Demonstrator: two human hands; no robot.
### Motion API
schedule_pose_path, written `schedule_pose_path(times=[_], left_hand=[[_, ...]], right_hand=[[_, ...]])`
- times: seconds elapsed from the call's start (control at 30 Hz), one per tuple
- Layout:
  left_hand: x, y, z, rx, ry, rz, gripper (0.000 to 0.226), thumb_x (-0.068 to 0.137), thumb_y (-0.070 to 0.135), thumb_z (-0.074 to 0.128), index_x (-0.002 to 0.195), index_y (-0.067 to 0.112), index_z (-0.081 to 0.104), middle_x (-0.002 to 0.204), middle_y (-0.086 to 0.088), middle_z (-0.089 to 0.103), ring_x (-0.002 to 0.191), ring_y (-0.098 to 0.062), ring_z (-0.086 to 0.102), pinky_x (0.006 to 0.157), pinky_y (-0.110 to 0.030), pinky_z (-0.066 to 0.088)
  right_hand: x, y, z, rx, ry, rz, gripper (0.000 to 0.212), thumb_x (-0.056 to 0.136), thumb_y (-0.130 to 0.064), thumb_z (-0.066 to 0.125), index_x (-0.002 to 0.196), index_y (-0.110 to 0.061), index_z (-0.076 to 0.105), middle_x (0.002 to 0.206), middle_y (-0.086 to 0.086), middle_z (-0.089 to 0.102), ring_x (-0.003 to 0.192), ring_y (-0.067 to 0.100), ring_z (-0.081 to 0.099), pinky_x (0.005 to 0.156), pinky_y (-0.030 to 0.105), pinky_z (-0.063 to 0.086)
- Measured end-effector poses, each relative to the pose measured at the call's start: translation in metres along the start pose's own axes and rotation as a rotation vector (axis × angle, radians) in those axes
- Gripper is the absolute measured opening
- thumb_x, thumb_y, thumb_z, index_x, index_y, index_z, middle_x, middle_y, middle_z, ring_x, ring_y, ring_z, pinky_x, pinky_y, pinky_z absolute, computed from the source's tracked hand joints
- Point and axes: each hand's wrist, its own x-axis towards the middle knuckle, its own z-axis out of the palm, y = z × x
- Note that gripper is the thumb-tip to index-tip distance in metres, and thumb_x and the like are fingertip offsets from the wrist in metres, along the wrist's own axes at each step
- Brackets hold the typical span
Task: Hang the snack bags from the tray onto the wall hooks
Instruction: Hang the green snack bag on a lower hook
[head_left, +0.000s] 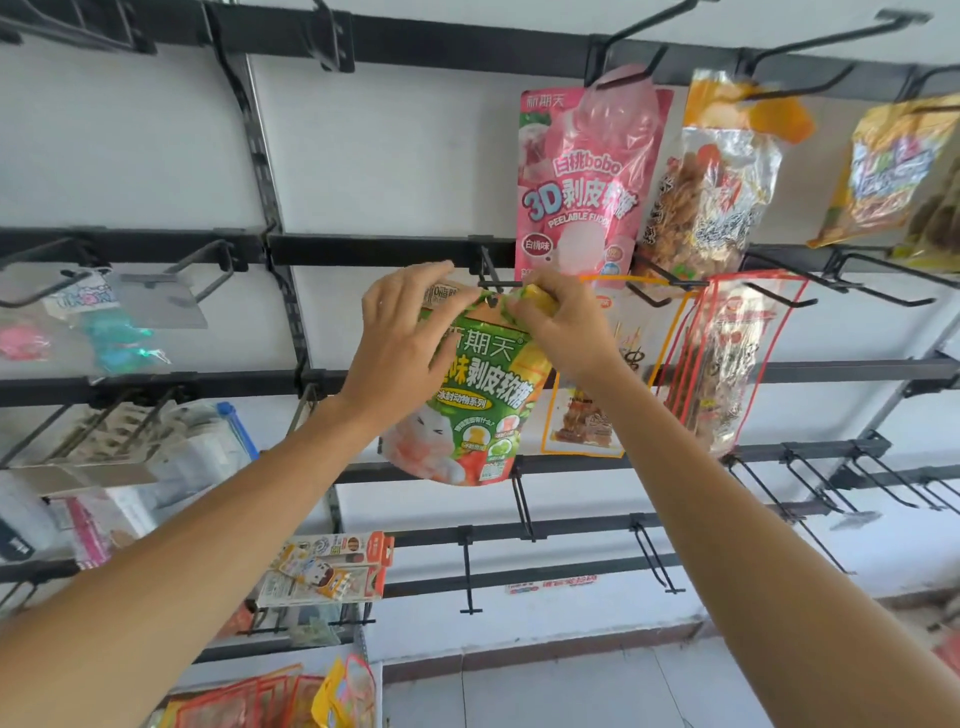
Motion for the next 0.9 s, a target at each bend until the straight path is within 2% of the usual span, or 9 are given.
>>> schedule_pose_path(times=[0.1,0.2,0.3,0.37,0.47,0.63,0.73,0.83,0.9], left_hand=[[-0.010,-0.001,0.007,0.032,-0.062,0.125,0.047,0.087,0.010,0.061,0.133,0.018,0.059,0.144,-0.013,0.046,0.134,-0.031,0.037,0.113,-0.048,0.026],[-0.016,-0.002,0.012,0.051,-0.138,0.122,0.054,0.083,0.009,0.062,0.136,0.018,0.057,0.150,-0.013,0.042,0.139,-0.032,0.032,0.115,-0.051,0.026],[-0.016,-0.001,0.014,0.078,-0.226,0.083,0.062,0.083,0.011,0.063,0.143,0.020,0.051,0.153,-0.015,0.036,0.141,-0.033,0.028,0.115,-0.054,0.025],[-0.015,0.000,0.015,0.080,-0.261,0.054,0.066,0.081,0.011,0.064,0.144,0.020,0.048,0.153,-0.017,0.036,0.140,-0.034,0.027,0.114,-0.056,0.027],[-0.011,0.002,0.020,0.056,-0.341,0.008,0.070,0.079,0.011,0.066,0.146,0.018,0.045,0.153,-0.018,0.033,0.139,-0.037,0.030,0.113,-0.055,0.028],[-0.021,0.008,0.024,-0.031,-0.472,-0.085,0.068,0.083,0.010,0.062,0.148,0.017,0.042,0.159,-0.015,0.025,0.145,-0.035,0.023,0.116,-0.052,0.027],[-0.055,0.019,0.018,-0.086,-0.627,-0.114,0.065,0.087,0.013,0.061,0.148,0.017,0.041,0.159,-0.011,0.028,0.143,-0.033,0.030,0.115,-0.048,0.030],[-0.083,0.027,-0.001,-0.236,-0.764,-0.335,0.065,0.090,0.011,0.059,0.150,0.021,0.037,0.157,-0.005,0.035,0.136,-0.032,0.041,0.107,-0.044,0.037],[-0.103,0.034,-0.017,-0.164,-0.823,-0.402,0.066,0.092,0.016,0.057,0.153,0.023,0.032,0.157,-0.004,0.035,0.137,-0.030,0.041,0.109,-0.043,0.035]], right_hand=[[-0.008,0.008,0.011,-0.228,0.231,-0.058,0.039,0.088,-0.027,0.070,0.122,-0.018,0.053,0.116,-0.002,0.057,0.102,0.015,0.053,0.075,0.024,0.045],[-0.022,0.014,0.024,-0.531,0.431,-0.253,0.047,0.080,-0.023,0.069,0.123,-0.012,0.052,0.125,0.009,0.050,0.111,0.029,0.046,0.092,0.037,0.042],[-0.031,0.023,0.031,-0.685,0.417,-0.297,0.051,0.078,-0.020,0.067,0.126,-0.015,0.052,0.137,0.012,0.046,0.122,0.034,0.041,0.099,0.047,0.039],[-0.035,0.029,0.035,-0.792,0.374,-0.279,0.063,0.078,-0.018,0.066,0.139,-0.015,0.049,0.151,0.012,0.038,0.138,0.036,0.031,0.111,0.050,0.028],[-0.038,0.035,0.037,-0.866,0.188,-0.225,0.075,0.083,-0.023,0.065,0.152,-0.012,0.036,0.162,0.011,0.024,0.150,0.038,0.016,0.121,0.051,0.014],[-0.051,0.044,0.044,-0.827,-0.158,-0.097,0.066,0.099,-0.040,0.049,0.157,-0.022,0.022,0.168,0.003,-0.001,0.154,0.032,-0.002,0.123,0.052,0.008],[-0.072,0.049,0.049,-0.705,-0.295,0.008,0.062,0.102,-0.045,0.044,0.157,-0.027,0.021,0.168,-0.002,0.003,0.154,0.026,0.002,0.123,0.048,0.010],[-0.088,0.053,0.063,-0.520,-0.374,0.156,0.060,0.101,-0.047,0.044,0.155,-0.025,0.027,0.166,0.001,0.015,0.151,0.029,0.013,0.120,0.047,0.019],[-0.106,0.051,0.076,-0.417,-0.436,0.241,0.061,0.100,-0.050,0.045,0.153,-0.024,0.030,0.165,0.004,0.018,0.151,0.033,0.015,0.119,0.050,0.021]])
